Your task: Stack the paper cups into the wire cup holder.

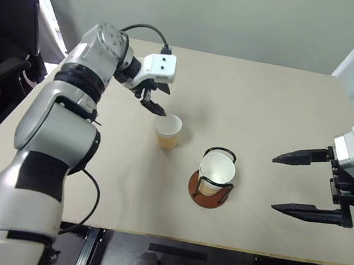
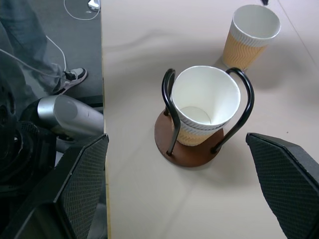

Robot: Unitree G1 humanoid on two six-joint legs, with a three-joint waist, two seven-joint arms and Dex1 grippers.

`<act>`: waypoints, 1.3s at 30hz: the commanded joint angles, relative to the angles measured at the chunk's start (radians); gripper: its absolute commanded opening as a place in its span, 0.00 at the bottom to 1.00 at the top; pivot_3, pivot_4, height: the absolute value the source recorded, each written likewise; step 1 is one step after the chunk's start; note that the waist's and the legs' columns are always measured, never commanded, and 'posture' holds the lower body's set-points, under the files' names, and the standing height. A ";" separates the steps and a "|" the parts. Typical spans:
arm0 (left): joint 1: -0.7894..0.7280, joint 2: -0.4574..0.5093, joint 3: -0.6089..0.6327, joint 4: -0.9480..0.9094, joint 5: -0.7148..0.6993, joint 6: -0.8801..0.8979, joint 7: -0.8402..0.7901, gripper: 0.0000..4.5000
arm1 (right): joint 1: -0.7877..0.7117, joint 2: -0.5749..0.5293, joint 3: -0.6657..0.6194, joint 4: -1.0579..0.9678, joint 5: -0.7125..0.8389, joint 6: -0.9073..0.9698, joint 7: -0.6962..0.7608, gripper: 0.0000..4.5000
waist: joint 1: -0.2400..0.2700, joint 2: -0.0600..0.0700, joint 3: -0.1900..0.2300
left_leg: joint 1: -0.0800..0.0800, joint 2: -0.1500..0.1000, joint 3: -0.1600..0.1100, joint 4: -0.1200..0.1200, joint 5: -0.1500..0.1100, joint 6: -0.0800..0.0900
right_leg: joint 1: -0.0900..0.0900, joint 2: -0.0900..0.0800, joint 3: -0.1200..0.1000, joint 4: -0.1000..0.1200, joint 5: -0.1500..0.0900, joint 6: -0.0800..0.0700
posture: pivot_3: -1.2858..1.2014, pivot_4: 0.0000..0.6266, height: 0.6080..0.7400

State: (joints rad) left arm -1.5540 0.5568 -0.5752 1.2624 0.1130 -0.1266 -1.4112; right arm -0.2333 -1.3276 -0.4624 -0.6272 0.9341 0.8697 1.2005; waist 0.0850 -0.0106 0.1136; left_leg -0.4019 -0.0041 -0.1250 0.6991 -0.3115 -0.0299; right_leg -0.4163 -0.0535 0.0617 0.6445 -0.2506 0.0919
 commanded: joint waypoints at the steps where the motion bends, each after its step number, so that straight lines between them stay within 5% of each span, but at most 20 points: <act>1: 0.001 -0.006 0.051 0.001 0.039 0.005 0.000 0.86 | -0.006 -0.019 -0.026 0.000 -0.002 0.000 0.000 1.00 | -0.003 0.000 0.000 | 0.000 0.000 0.000 0.000 0.000 0.000 | 0.000 0.000 0.001 0.000 0.000 0.000 | 0.52 0.24 1.00; 7: 0.030 -0.041 0.088 0.009 0.099 0.009 0.029 0.86 | 0.020 -0.017 -0.076 0.006 -0.040 0.019 -0.022 1.00 | -0.002 0.000 0.000 | 0.000 -0.001 0.000 0.001 0.000 0.000 | 0.000 -0.001 0.001 -0.001 -0.001 0.001 | 0.52 0.24 1.00; 14: 0.043 -0.062 0.130 0.008 0.132 0.015 0.010 0.86 | 0.152 -0.006 -0.318 0.022 -0.084 0.106 0.094 1.00 | 0.002 0.000 0.000 | 0.000 -0.001 0.001 0.000 0.000 0.001 | 0.000 -0.002 0.001 0.000 -0.001 0.001 | 0.52 0.24 1.00; 17: 0.046 -0.066 0.138 0.008 0.143 0.015 0.006 0.73 | 0.193 -0.003 -0.378 0.021 -0.109 0.117 0.122 1.00 | 0.001 0.000 0.000 | 0.000 -0.001 0.002 0.000 -0.001 0.002 | 0.000 -0.002 0.001 0.000 -0.001 0.001 | 0.52 0.24 1.00; 26: 0.043 -0.072 0.159 0.008 0.168 0.020 -0.020 0.03 | 0.176 -0.006 -0.382 0.004 -0.067 0.122 0.114 1.00 | -0.004 0.000 0.000 | 0.001 -0.002 0.003 0.001 -0.001 0.003 | 0.000 -0.003 0.003 0.000 -0.002 0.002 | 0.52 0.24 1.00; 39: -0.028 -0.060 0.224 -0.055 0.048 -0.001 -0.201 0.01 | 0.134 -0.010 -0.402 0.024 -0.021 0.148 0.089 1.00 | -0.003 0.000 0.000 | 0.001 -0.005 0.005 0.001 -0.001 0.004 | 0.000 0.001 0.000 0.001 -0.003 0.004 | 0.52 0.24 1.00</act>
State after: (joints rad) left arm -1.5114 0.4891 -0.3811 1.2605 0.2182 -0.1140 -1.5710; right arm -0.0823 -1.3267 -0.8158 -0.6095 0.8993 1.0133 1.2943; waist 0.0819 -0.0108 0.1137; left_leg -0.4014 -0.0086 -0.1214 0.7004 -0.3126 -0.0256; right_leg -0.4163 -0.0558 0.0633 0.6449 -0.2532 0.0958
